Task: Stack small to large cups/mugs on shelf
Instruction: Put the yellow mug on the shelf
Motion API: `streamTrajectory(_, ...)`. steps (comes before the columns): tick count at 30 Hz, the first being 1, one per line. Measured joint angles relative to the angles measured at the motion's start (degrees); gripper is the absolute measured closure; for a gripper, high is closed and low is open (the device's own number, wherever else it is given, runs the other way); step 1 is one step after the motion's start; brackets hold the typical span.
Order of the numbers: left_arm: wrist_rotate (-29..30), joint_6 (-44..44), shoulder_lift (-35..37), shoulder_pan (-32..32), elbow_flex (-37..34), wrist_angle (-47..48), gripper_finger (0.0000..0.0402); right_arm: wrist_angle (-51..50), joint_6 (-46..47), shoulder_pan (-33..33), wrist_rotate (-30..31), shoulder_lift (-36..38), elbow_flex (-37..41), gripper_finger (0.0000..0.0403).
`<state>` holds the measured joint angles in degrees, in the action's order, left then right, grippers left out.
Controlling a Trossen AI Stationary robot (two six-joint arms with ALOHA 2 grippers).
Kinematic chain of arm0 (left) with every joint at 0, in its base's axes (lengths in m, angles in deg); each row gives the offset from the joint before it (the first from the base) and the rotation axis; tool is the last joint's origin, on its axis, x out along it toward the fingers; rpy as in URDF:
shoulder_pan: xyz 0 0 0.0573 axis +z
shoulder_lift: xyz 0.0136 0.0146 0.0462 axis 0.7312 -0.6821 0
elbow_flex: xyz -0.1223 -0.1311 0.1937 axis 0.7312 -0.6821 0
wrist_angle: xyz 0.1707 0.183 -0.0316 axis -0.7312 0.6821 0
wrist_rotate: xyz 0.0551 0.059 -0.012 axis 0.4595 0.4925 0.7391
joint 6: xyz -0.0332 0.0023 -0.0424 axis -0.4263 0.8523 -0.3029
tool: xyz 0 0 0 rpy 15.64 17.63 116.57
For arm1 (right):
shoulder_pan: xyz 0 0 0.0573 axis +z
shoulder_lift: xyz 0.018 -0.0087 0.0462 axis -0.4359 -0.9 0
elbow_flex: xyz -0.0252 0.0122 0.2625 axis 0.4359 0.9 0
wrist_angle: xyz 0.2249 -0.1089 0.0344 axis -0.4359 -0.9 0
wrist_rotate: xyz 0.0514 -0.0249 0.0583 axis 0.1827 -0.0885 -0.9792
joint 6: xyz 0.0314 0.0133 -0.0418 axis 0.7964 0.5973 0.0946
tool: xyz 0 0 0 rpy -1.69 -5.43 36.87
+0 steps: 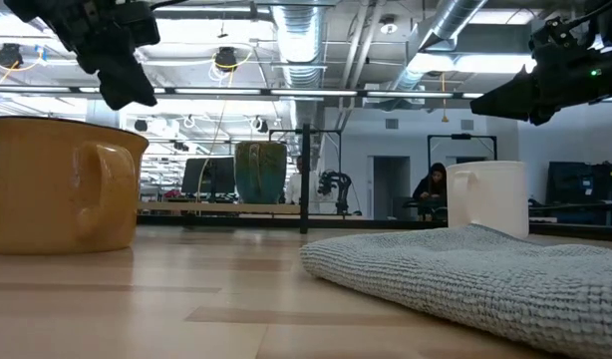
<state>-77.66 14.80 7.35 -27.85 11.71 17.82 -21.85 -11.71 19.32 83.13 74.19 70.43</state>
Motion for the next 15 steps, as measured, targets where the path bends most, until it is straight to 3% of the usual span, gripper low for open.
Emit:
streamTrajectory(8,0.0,-1.0,0.0,0.0,0.0,2.7,0.0293,0.0,0.0,0.0,0.0,0.0,0.0,0.0234)
streamTrajectory(15,1.8,-1.5,0.0,0.0,0.0,3.2,0.0241,0.0,0.0,0.0,0.0,0.0,0.0,0.0234)
